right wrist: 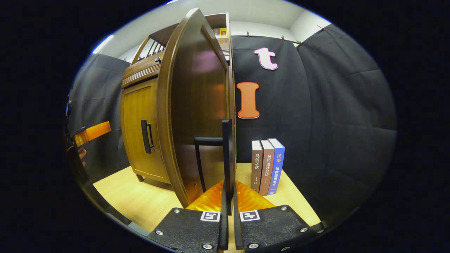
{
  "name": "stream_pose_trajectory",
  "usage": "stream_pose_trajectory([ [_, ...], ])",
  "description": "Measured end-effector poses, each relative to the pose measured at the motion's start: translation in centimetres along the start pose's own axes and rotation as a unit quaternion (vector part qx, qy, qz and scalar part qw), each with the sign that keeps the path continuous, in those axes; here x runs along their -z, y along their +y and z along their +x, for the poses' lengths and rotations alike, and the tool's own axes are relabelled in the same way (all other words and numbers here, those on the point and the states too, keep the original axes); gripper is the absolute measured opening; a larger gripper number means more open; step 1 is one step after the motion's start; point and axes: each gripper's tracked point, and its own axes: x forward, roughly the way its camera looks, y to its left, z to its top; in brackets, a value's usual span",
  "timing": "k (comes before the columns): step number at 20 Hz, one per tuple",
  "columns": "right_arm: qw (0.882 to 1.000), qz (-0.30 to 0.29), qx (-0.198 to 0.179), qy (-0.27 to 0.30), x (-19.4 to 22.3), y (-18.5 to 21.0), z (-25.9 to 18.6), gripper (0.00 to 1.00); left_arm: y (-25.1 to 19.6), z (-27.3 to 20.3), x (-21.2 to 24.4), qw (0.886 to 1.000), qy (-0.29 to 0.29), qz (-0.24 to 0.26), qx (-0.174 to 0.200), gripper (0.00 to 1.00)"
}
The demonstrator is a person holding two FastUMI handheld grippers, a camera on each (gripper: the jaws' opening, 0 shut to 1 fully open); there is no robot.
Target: Open the right door of the double-door shoe cabinet with the right hand, and open the left door with the left hand.
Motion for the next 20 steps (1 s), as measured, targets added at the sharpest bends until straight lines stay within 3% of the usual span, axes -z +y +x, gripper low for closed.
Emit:
stream_pose_trajectory([
  [14,0.999,0.029,-0.024,-0.025,-0.60,-0.56,0.08,0.06,-0.43,-0.01,0.09,1.000,0.002,-0.005,-0.003,0.98],
  [20,0.999,0.029,-0.002,-0.026,-0.58,-0.91,-0.27,0.05,-0.16,0.59,0.37,1.000,0.004,-0.011,-0.009,0.98],
])
